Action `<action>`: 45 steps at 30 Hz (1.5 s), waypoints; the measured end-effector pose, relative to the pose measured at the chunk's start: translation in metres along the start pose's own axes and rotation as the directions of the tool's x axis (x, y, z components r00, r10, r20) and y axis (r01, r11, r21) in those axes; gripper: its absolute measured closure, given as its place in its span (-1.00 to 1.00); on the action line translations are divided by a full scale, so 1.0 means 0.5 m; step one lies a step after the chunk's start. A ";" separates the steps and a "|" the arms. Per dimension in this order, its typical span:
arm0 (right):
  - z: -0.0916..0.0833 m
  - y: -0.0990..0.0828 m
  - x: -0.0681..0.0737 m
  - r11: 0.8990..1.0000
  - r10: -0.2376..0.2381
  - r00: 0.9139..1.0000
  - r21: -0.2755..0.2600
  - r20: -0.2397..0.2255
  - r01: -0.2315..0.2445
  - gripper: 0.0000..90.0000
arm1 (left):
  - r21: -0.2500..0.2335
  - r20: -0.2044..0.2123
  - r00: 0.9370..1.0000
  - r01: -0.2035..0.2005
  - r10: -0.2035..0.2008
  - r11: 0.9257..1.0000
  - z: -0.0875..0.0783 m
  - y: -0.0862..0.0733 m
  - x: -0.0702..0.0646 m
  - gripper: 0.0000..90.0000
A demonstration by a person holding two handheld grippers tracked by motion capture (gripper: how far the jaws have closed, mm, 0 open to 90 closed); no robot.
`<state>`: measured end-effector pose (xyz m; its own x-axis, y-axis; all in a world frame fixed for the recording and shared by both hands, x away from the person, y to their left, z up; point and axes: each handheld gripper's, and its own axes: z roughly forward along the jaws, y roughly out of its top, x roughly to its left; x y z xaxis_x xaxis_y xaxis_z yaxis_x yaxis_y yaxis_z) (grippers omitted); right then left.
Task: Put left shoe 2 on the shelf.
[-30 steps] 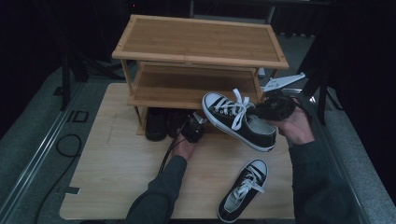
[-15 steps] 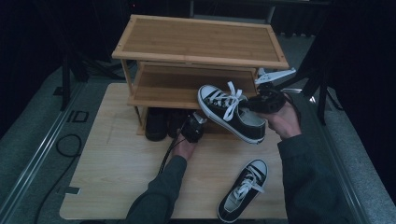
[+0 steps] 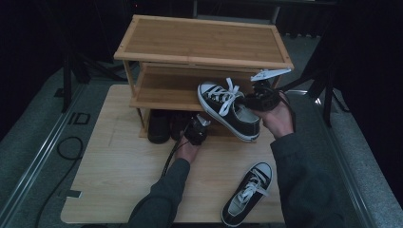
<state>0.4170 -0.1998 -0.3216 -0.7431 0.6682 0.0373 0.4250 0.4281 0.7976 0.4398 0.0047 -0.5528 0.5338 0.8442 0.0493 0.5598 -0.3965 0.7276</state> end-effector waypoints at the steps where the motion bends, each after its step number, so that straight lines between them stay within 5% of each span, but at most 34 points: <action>1: 0.003 0.002 0.001 1.000 0.002 1.000 -0.006 0.005 -0.002 0.95 | 0.000 0.000 1.000 0.000 0.000 1.000 0.000 0.000 0.000 1.00; 11: 0.032 0.008 0.017 0.999 0.017 0.998 -0.052 0.063 -0.014 0.95 | -0.001 0.000 1.000 0.001 -0.001 1.000 0.000 0.000 0.000 1.00; 15: 0.044 0.006 0.021 1.000 0.002 0.994 -0.017 0.107 0.000 0.95 | -0.003 -0.002 1.000 0.002 -0.002 1.000 0.000 0.000 0.000 1.00; 21: 0.042 0.000 0.001 0.999 0.048 0.998 0.019 0.050 -0.049 0.85 | -0.004 -0.003 1.000 0.004 -0.004 1.000 0.000 -0.001 -0.001 1.00; 26: 0.037 0.001 0.002 0.998 0.034 0.999 0.043 0.038 -0.036 0.75 | -0.003 -0.005 1.000 0.003 -0.003 1.000 0.000 -0.001 -0.001 1.00; 45: -0.027 -0.006 0.009 1.000 0.003 1.000 -0.014 0.028 -0.002 0.42 | -0.004 -0.004 1.000 0.006 -0.006 1.000 0.000 -0.001 -0.001 1.00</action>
<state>0.4056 -0.2062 -0.3157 -0.7274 0.6858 0.0226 0.4193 0.4181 0.8058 0.4394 0.0046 -0.5533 0.5277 0.8481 0.0477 0.5606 -0.3898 0.7306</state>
